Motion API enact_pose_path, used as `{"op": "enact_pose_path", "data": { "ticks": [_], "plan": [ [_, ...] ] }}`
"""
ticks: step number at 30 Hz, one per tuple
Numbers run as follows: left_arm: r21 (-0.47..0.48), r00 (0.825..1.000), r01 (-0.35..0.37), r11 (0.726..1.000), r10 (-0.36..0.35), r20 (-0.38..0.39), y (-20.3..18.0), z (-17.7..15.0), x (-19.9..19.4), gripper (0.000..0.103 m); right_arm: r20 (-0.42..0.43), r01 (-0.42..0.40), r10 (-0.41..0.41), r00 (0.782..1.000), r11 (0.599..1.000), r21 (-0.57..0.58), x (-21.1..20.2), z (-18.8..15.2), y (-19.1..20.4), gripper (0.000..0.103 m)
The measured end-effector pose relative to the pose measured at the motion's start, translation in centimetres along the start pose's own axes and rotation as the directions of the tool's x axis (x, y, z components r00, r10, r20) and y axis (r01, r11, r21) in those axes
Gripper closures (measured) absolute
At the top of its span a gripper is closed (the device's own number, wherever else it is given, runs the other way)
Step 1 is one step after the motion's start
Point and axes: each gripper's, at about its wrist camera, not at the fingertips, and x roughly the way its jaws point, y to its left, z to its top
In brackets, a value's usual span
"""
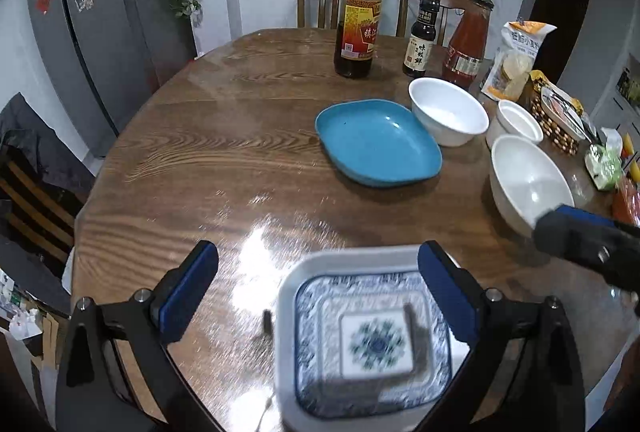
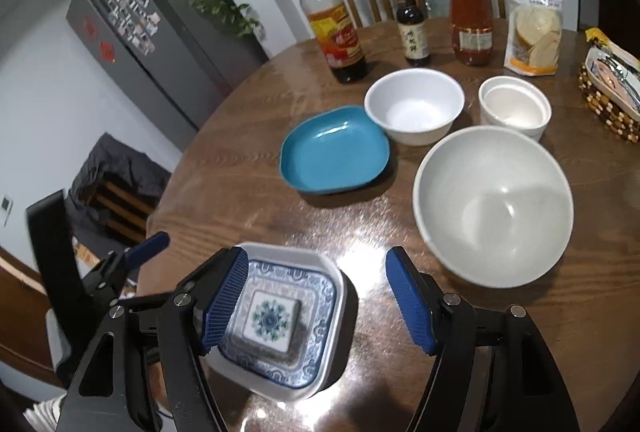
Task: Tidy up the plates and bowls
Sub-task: 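Grasp the teal dish rim with the left gripper while the right gripper grips its other rim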
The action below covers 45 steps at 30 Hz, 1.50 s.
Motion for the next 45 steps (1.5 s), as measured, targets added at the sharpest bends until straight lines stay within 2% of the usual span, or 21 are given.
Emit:
{"op": "enact_pose_path", "data": {
  "ticks": [4,13,14,18,20,22,24,26,30,37,42,45],
  "plan": [
    [-0.037,0.999,0.025,0.999,-0.026,-0.021,-0.4,1.9,1.8,0.002,0.008,0.011,-0.011,1.0,1.0,0.02,-0.1,0.5,-0.8,0.031],
    [-0.112,0.995,0.014,0.994,-0.025,-0.096,-1.2,5.9,7.7,0.004,0.026,0.044,-0.045,0.999,0.998,0.033,-0.4,1.6,-2.1,0.031],
    [-0.123,0.993,0.009,0.992,-0.023,-0.115,-1.0,6.2,8.5,0.009,0.026,0.045,-0.045,0.999,0.998,0.034,-0.3,1.7,-2.2,0.031],
    [-0.179,0.975,0.042,0.983,-0.08,-0.209,-0.5,7.0,11.9,0.041,0.029,0.063,-0.064,0.998,0.997,0.038,-0.1,1.8,-2.5,0.031],
    [-0.176,0.966,0.049,0.983,-0.091,-0.243,-0.8,7.1,13.2,0.053,0.024,0.067,-0.069,0.997,0.997,0.045,0.1,1.9,-2.7,0.031],
    [-0.134,0.973,0.035,0.99,-0.064,-0.22,-1.4,7.4,13.4,0.061,0.021,0.072,-0.073,0.997,0.996,0.047,0.3,2.0,-2.9,0.031],
    [-0.098,0.975,0.031,0.995,-0.052,-0.217,-1.8,7.5,13.6,0.081,0.018,0.077,-0.078,0.997,0.996,0.04,0.6,2.2,-2.8,0.031],
    [-0.059,0.976,0.031,0.998,-0.043,-0.214,-1.8,7.4,13.7,0.092,0.015,0.084,-0.084,0.996,0.996,0.03,0.9,2.5,-2.7,0.031],
    [0.013,0.976,0.044,0.999,-0.04,-0.212,-1.2,7.0,13.3,0.091,-0.008,0.083,-0.083,0.996,0.996,-0.009,2.4,3.5,-2.0,0.031],
    [0.079,0.974,0.045,0.996,-0.026,-0.226,2.8,5.1,11.1,0.091,-0.085,0.061,-0.072,0.994,0.99,-0.128,7.1,5.4,1.0,0.031],
    [0.062,0.97,0.041,0.997,-0.025,-0.241,5.1,4.4,10.5,0.091,-0.156,0.072,-0.108,0.982,0.972,-0.223,11.8,6.1,3.1,0.031],
    [0.052,0.971,0.042,0.998,-0.028,-0.239,5.7,4.1,10.1,0.091,-0.2,0.081,-0.131,0.971,0.967,-0.241,14.2,5.7,3.4,0.031]
  ]
}}
